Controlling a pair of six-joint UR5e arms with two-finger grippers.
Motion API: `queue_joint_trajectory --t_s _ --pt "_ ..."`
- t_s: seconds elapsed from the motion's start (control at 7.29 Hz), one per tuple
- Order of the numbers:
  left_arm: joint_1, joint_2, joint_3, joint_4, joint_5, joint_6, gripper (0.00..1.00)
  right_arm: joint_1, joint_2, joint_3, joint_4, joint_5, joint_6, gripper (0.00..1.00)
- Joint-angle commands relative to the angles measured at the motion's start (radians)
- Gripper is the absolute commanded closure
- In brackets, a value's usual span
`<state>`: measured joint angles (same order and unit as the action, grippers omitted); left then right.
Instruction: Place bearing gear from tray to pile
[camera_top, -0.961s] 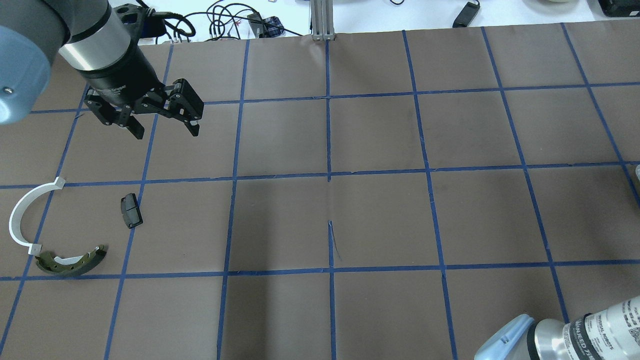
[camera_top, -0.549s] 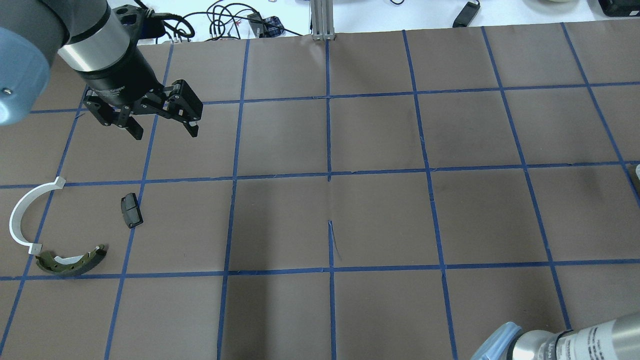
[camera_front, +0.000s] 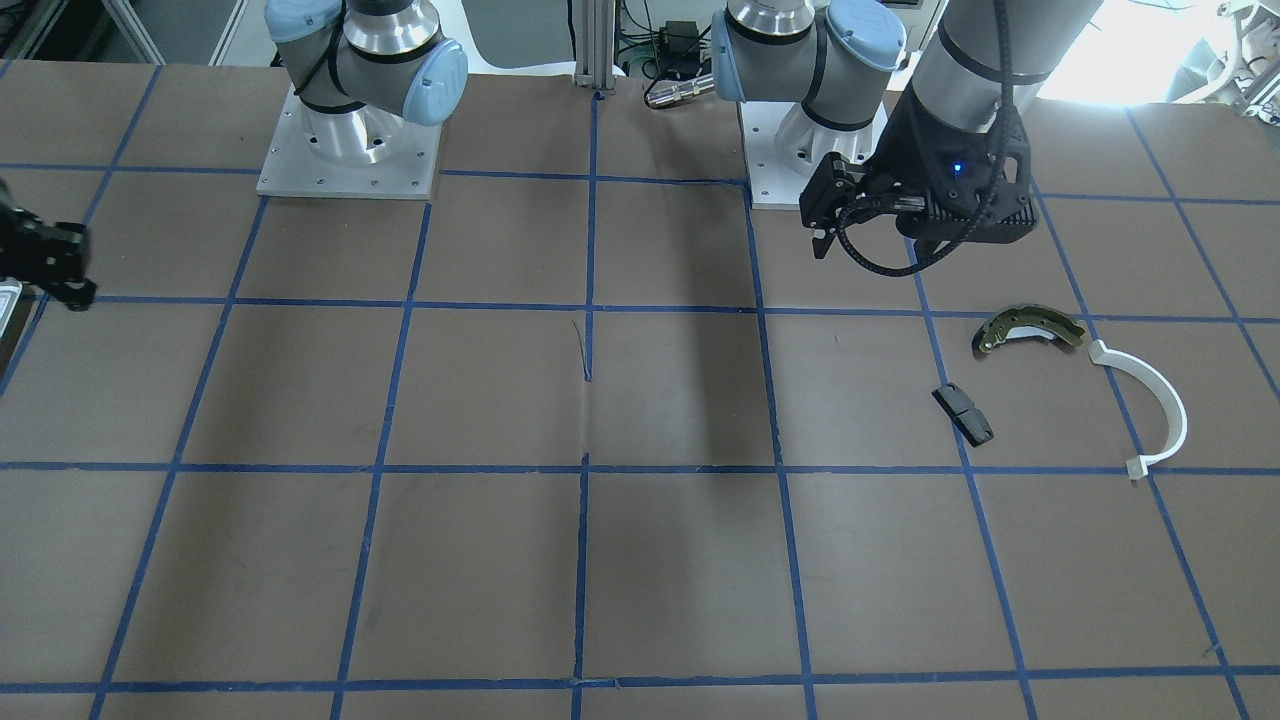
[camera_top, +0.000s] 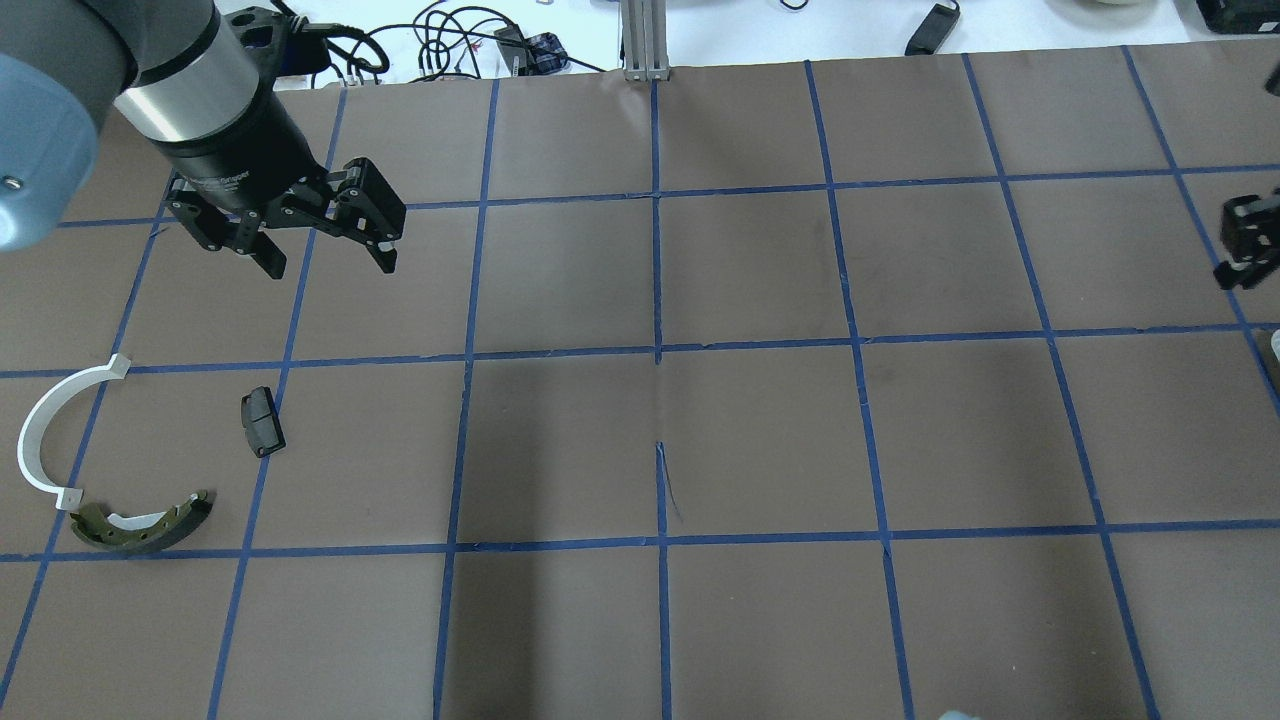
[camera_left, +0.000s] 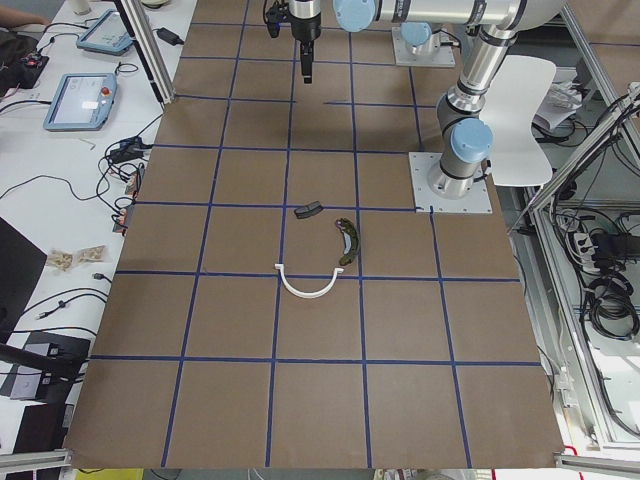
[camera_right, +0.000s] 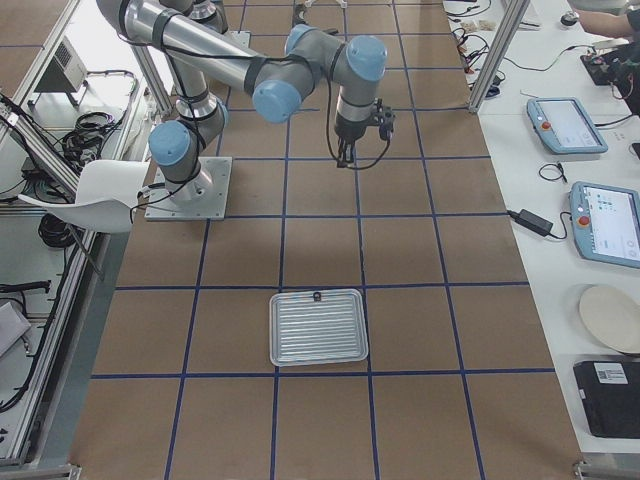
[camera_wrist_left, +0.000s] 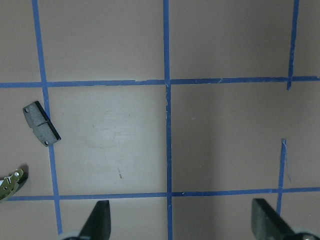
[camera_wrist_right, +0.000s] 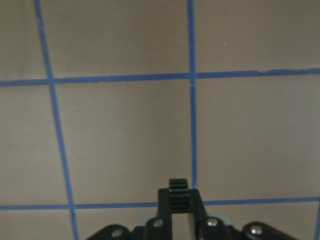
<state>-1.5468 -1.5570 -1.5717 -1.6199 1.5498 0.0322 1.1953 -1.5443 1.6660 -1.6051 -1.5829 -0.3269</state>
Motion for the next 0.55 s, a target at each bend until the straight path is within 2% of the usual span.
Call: queue_joint_trajectory --t_s 0.0,0.27,0.41 --pt "0.001 0.000 0.004 -0.002 0.001 0.000 0.00 0.316 0.039 0.003 -0.053 0.027 0.414 1.00" --pt "0.001 0.000 0.002 -0.002 0.001 0.000 0.00 0.551 0.192 0.003 -0.274 0.043 0.738 1.00" --pt "0.001 0.000 -0.001 -0.002 0.003 0.000 0.00 0.652 0.295 0.003 -0.441 0.041 0.881 1.00"
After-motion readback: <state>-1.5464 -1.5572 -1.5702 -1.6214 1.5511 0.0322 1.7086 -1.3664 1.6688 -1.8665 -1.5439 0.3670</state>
